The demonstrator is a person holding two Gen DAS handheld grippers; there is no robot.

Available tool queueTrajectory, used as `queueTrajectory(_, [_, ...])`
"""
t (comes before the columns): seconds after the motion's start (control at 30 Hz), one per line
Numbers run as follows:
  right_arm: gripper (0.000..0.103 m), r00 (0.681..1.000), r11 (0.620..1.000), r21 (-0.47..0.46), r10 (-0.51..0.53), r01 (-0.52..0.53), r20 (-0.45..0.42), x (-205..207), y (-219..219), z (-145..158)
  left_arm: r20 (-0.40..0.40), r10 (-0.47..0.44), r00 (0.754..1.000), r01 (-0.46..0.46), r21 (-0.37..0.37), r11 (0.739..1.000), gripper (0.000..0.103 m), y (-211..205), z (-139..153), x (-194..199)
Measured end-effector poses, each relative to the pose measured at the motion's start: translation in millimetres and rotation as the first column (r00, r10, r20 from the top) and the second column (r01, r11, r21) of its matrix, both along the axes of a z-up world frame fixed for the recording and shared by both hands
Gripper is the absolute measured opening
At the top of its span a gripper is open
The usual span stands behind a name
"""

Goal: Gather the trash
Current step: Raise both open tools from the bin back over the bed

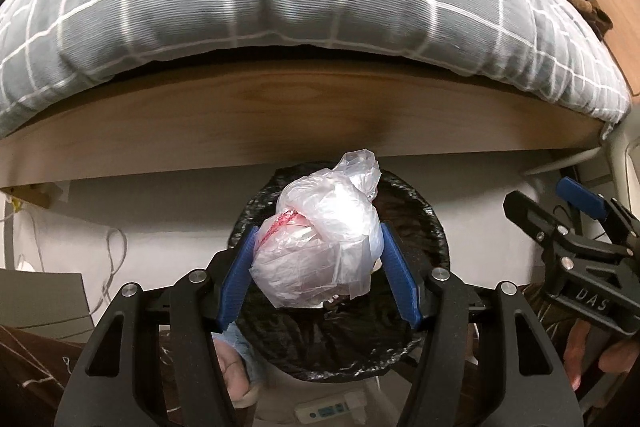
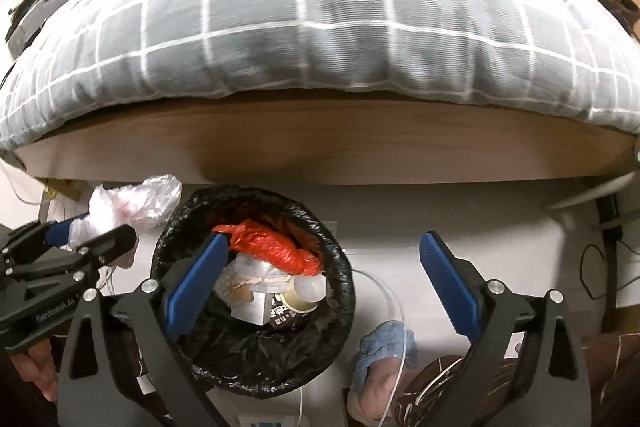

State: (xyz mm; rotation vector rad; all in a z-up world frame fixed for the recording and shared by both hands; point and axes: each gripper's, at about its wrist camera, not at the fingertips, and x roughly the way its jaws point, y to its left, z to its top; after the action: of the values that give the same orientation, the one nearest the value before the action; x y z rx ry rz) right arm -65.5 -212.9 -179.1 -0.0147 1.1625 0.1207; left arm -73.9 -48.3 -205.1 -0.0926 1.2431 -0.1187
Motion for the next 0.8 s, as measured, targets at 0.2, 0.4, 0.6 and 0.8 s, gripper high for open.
queueTrajectory(0.2, [0.093,1.000,1.000,0.005,-0.016,0.016,0.008,0,-9,6,0.025,-0.013,1.000,0.013,0.018,1.000,0.064,-8,1,-1])
queueTrajectory(0.4, [0.093,0.999,1.000,-0.004,-0.006,0.006,0.038,1,-6,16,0.074,0.001,0.997,-0.004,0.044,0.999,0.083,-5,14,-3])
queueTrajectory(0.6, [0.093,0.995,1.000,-0.028,0.016,-0.013,0.102,4,3,38,0.164,0.014,0.986,-0.030,0.095,0.995,0.097,0,41,1])
queueTrajectory(0.8, [0.093,0.981,0.999,-0.031,0.017,-0.012,0.195,9,7,68,0.235,0.044,0.971,-0.067,0.091,0.994,0.097,13,70,7])
